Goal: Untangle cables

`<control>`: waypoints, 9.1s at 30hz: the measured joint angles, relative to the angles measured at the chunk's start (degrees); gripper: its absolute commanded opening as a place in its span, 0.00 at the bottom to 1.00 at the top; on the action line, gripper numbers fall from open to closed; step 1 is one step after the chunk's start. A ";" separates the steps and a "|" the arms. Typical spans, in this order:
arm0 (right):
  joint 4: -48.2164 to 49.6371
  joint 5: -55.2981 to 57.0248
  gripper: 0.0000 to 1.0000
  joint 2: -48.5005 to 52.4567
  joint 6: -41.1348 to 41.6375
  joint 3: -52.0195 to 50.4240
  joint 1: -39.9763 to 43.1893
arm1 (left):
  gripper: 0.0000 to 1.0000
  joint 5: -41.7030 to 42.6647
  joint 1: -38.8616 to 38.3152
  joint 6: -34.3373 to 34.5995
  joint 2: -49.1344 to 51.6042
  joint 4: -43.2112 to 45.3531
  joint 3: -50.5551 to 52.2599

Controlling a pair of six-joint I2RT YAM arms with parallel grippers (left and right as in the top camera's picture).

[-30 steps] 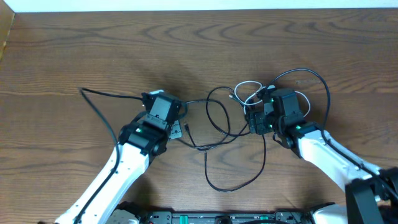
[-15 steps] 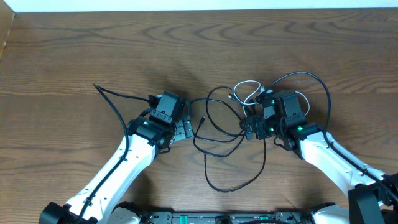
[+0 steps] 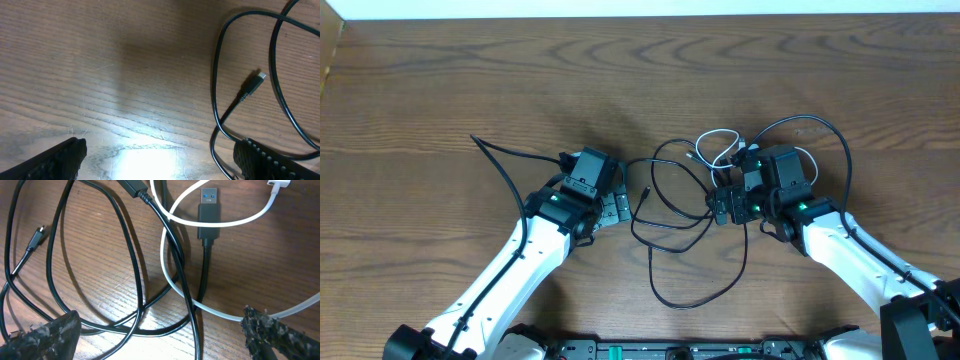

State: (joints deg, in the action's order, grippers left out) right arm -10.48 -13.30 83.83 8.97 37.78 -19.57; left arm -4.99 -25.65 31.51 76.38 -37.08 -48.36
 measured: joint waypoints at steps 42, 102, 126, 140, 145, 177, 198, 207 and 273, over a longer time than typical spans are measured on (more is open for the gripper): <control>0.00 0.00 0.99 0.00 0.00 0.00 0.00 | 0.99 0.00 0.00 0.00 0.02 0.00 0.00; 0.00 0.00 0.99 0.00 0.00 0.00 0.00 | 0.99 0.00 0.00 0.00 0.02 -0.02 0.00; 0.00 0.00 0.99 0.00 0.00 0.00 0.00 | 0.99 0.00 0.00 0.00 0.00 0.00 0.00; 0.00 0.00 0.99 0.00 0.00 0.00 0.00 | 0.99 0.00 0.00 0.00 0.02 0.00 0.00; 0.00 0.00 0.99 0.00 0.00 0.00 0.00 | 0.99 0.00 0.00 0.00 0.00 0.00 0.00; 0.00 0.00 0.99 0.00 0.00 0.00 0.00 | 0.99 0.00 0.00 0.00 0.00 -0.02 0.00; 0.00 0.00 0.99 0.00 0.00 0.00 0.00 | 0.99 0.00 0.00 0.00 0.00 0.00 0.00; 0.00 0.00 0.99 0.00 0.00 0.00 0.00 | 0.99 0.00 0.00 0.00 0.02 -0.02 0.00; -0.02 -0.02 0.99 0.00 0.00 0.00 0.00 | 0.99 0.20 0.00 0.00 0.02 6.60 0.00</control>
State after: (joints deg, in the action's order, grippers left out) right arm -10.50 -13.32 83.83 8.97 37.78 -19.57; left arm -4.80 -25.65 31.51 76.40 -30.48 -48.36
